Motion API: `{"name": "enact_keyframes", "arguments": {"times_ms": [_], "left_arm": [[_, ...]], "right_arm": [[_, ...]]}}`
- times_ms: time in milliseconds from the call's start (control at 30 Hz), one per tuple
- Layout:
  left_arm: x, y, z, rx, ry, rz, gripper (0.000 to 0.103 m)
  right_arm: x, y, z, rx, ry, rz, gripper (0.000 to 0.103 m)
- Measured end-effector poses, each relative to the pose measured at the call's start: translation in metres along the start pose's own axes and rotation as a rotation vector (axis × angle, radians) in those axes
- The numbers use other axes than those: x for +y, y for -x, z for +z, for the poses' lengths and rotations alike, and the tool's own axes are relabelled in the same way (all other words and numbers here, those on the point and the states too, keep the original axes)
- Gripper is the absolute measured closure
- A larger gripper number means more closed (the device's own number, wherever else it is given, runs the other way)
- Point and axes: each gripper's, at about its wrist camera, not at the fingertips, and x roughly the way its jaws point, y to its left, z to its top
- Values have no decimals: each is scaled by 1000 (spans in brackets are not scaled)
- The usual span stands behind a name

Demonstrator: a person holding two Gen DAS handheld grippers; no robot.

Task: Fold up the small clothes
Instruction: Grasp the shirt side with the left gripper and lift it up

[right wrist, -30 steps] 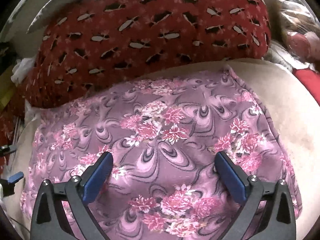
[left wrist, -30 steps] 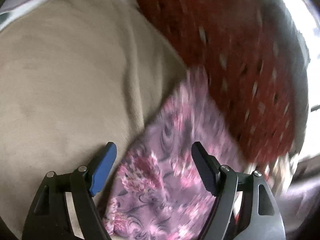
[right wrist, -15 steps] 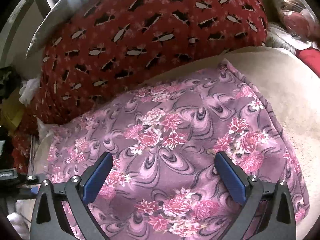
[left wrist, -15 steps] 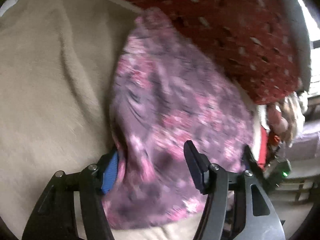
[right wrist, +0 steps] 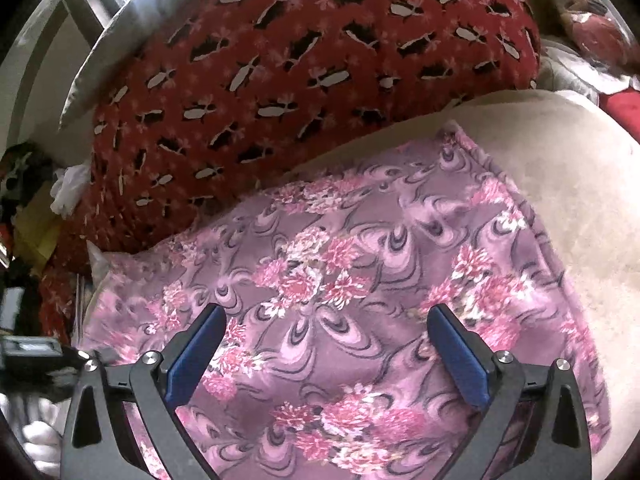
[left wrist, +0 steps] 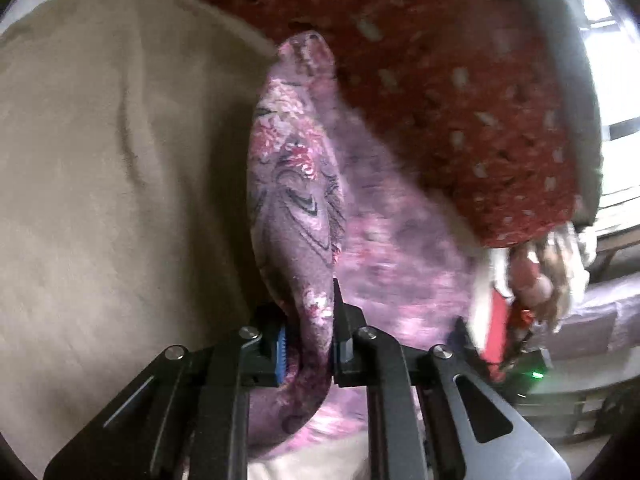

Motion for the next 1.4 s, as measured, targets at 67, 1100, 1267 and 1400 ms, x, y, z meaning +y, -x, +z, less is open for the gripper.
{"name": "enact_keyframes", "arguments": {"times_ms": [67,1100,1267,1400], "left_arm": [[-16,8,-5,-7,-18,-25,91],[-210,-114,-64,182,-137,-181,91],[-204,-169,-77,275,-106,-104,88],[-207,-155,-84,278,-126,-144,75]], "right_arm": [[-2,3,3,-9,14,-18,2],[-149,57,36,-101,-324,-134,3],[-158,61,34,-115,-352,-146,3],[-165,66,38,-148,-376,-135,4]]}}
